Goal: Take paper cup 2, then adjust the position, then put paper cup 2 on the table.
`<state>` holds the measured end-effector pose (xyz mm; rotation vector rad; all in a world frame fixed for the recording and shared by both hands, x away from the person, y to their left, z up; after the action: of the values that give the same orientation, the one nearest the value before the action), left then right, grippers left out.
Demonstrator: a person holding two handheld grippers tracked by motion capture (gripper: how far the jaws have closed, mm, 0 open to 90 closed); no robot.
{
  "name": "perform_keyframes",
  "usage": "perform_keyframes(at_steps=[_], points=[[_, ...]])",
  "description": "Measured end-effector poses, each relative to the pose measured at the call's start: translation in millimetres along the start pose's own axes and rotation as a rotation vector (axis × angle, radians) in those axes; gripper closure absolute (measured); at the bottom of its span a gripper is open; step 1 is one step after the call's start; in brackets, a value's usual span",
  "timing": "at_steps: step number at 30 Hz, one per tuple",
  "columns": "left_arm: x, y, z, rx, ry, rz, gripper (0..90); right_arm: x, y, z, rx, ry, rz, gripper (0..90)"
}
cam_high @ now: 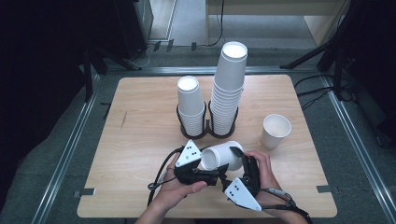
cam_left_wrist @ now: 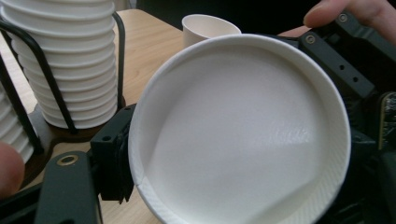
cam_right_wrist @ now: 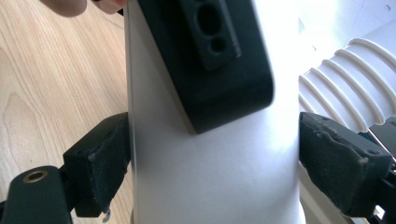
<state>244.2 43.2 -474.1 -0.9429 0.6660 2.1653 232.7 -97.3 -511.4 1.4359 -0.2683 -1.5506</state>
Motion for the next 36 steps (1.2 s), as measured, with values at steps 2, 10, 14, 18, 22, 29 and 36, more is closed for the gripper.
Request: perform_keyframes(at_steps=[2, 10, 14, 18, 22, 29, 36], points=[[-0.5, -1.7, 1.8, -0.014, 0.009, 0.003, 21.8, -2.1, 1.4, 1.2, -0.001, 0.009, -0.017, 13.1], [-0.7, -8.9, 6.5, -0.059, 0.049, 0.018, 21.8, -5.4, 6.7, 4.6, 0.009, 0.025, -0.059, 13.1], [-2.0, -10.9, 10.1, -0.080, 0.076, 0.025, 21.9, -6.9, 11.2, 5.6, 0.028, 0.031, -0.100, 12.9], [-3.0, -15.3, 15.6, -0.109, 0.104, 0.036, 22.1, -6.3, 18.1, 6.1, 0.037, 0.029, -0.186, 12.6], [-4.2, -21.3, 21.5, -0.128, 0.138, 0.058, 22.2, -6.7, 22.9, 6.9, 0.013, 0.038, -0.267, 12.6], [-4.8, -27.1, 27.3, -0.131, 0.178, 0.071, 22.3, -9.0, 26.4, 8.4, 0.011, 0.050, -0.317, 12.7], [-6.0, -27.7, 31.5, -0.139, 0.216, 0.056, 22.2, -8.7, 32.1, 7.7, -0.010, 0.043, -0.443, 12.6]])
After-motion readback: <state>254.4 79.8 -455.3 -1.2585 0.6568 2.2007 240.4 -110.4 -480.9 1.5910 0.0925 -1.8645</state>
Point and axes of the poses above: each handheld gripper's, and its own axes: z roughly backward along the jaws, x roughly out of its underside, y roughly to its right, the point moved 4 cm from there along -z, roughly forward along the jaws, and after that the axes turned 15 degrees about -y, right-handed, at the moved point
